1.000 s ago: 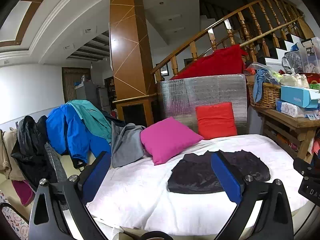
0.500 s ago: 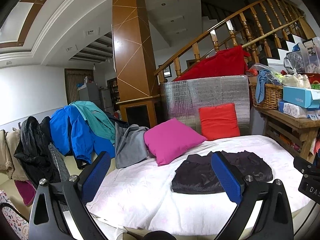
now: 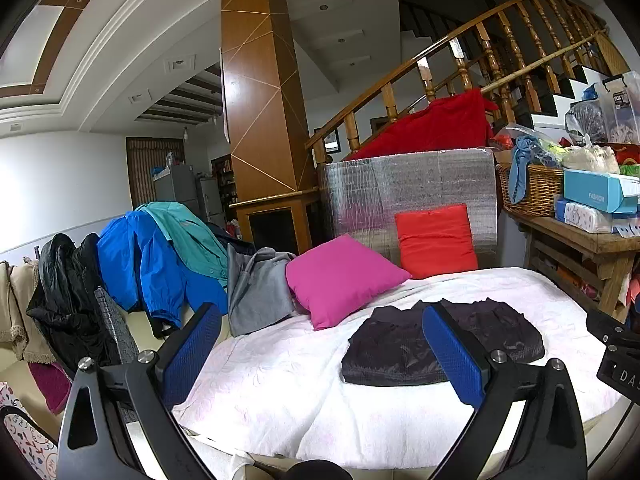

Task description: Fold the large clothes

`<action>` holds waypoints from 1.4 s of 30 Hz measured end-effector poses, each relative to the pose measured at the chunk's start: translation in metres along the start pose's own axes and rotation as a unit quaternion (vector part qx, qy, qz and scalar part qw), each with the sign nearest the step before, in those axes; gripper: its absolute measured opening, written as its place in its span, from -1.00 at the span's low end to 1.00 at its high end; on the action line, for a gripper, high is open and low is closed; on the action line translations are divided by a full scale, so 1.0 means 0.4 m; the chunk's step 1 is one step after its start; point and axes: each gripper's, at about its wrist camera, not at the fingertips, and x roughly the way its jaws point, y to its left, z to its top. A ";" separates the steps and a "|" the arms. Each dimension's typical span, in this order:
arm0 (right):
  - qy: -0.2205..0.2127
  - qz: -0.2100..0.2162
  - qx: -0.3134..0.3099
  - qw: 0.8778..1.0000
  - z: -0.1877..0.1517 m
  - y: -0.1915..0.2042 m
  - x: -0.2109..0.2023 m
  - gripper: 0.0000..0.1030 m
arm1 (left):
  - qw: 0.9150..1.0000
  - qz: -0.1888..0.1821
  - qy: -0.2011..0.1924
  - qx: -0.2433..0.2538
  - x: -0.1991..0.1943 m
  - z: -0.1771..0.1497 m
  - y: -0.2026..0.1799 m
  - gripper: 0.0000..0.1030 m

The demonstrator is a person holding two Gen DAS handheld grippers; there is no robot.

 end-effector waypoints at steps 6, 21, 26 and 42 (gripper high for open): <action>0.000 -0.001 0.000 1.000 -0.001 0.003 0.000 0.63 | 1.000 0.000 0.003 0.001 0.000 0.000 -0.003 0.95; 0.003 0.003 0.005 1.000 -0.001 0.004 0.007 0.63 | 1.000 -0.002 0.008 0.003 0.005 -0.003 -0.001 0.95; 0.000 0.003 0.006 1.000 0.002 0.003 0.009 0.63 | 1.000 -0.003 0.007 0.003 0.006 -0.005 0.003 0.95; 0.001 0.001 0.009 1.000 0.001 0.009 0.007 0.63 | 1.000 -0.004 0.012 0.007 0.018 -0.009 0.012 0.95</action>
